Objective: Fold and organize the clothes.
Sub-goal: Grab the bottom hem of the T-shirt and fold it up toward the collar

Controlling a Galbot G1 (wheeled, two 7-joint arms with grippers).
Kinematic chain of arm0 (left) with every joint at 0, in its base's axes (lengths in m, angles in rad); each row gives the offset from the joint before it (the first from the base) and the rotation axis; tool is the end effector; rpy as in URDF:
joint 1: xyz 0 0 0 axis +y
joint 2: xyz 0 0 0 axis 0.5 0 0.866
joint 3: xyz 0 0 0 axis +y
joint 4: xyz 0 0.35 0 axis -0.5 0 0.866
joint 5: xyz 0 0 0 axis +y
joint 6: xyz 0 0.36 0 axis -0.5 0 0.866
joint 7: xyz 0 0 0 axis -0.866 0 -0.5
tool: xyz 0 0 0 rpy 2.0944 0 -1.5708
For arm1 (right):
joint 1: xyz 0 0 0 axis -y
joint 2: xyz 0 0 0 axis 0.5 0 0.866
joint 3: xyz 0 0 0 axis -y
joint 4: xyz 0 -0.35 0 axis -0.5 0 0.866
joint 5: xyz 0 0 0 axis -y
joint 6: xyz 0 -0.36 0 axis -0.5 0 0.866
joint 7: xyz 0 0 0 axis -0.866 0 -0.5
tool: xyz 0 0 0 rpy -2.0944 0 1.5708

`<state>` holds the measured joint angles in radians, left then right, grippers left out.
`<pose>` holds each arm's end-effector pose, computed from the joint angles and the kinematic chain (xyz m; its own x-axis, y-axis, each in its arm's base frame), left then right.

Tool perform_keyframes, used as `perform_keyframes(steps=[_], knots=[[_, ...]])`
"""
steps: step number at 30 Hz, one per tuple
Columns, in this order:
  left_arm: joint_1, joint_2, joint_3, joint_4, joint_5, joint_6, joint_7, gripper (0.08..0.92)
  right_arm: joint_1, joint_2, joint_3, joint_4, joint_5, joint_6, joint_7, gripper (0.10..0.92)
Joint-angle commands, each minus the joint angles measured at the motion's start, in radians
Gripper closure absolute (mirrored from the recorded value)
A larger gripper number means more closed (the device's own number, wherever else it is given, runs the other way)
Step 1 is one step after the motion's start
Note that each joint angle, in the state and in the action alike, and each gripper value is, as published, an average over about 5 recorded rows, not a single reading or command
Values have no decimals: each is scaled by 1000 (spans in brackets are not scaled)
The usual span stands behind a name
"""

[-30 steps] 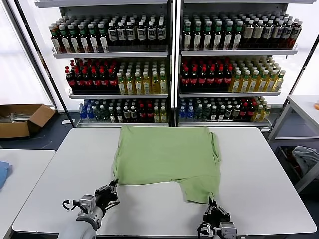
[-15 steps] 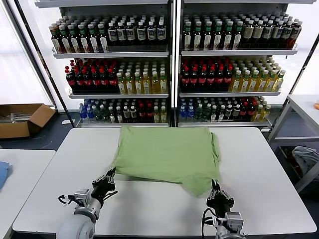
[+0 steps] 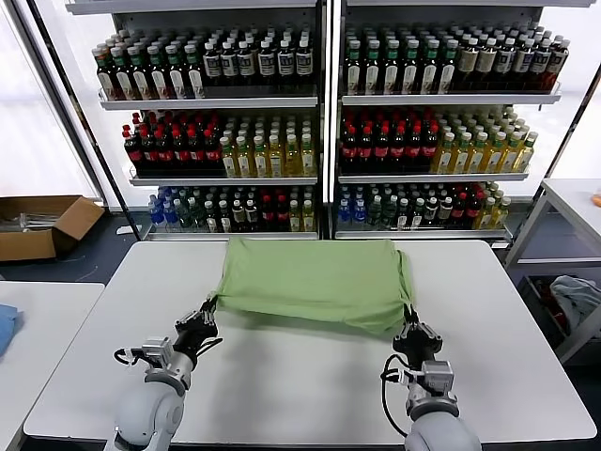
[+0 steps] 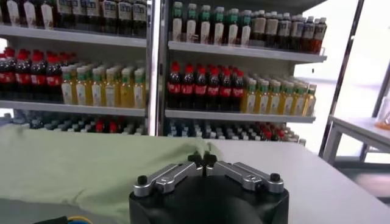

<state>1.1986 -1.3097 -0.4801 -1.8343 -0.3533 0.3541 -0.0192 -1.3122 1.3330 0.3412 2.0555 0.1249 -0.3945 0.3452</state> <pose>0.3053 0.0516 -0.3009 -0.9585 0.1204 0.2586 0.0986 0.9905 -0.0956 0.2524 0.0132 -0.2661 -0.9774 0.0976 0.1875 0.0749 0.9894 -0.1248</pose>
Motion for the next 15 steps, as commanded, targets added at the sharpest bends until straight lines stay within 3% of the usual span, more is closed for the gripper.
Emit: perform_keyframes(steps=[1,15], knots=[[-112,0,30,92,-10,-9,-12,916,226,-14,-5,-191,-3,-13,-10,919],[-292,-2,106,296,-25,-4,-24,916,452,-73,-67,-394,79,-80,-22,919]])
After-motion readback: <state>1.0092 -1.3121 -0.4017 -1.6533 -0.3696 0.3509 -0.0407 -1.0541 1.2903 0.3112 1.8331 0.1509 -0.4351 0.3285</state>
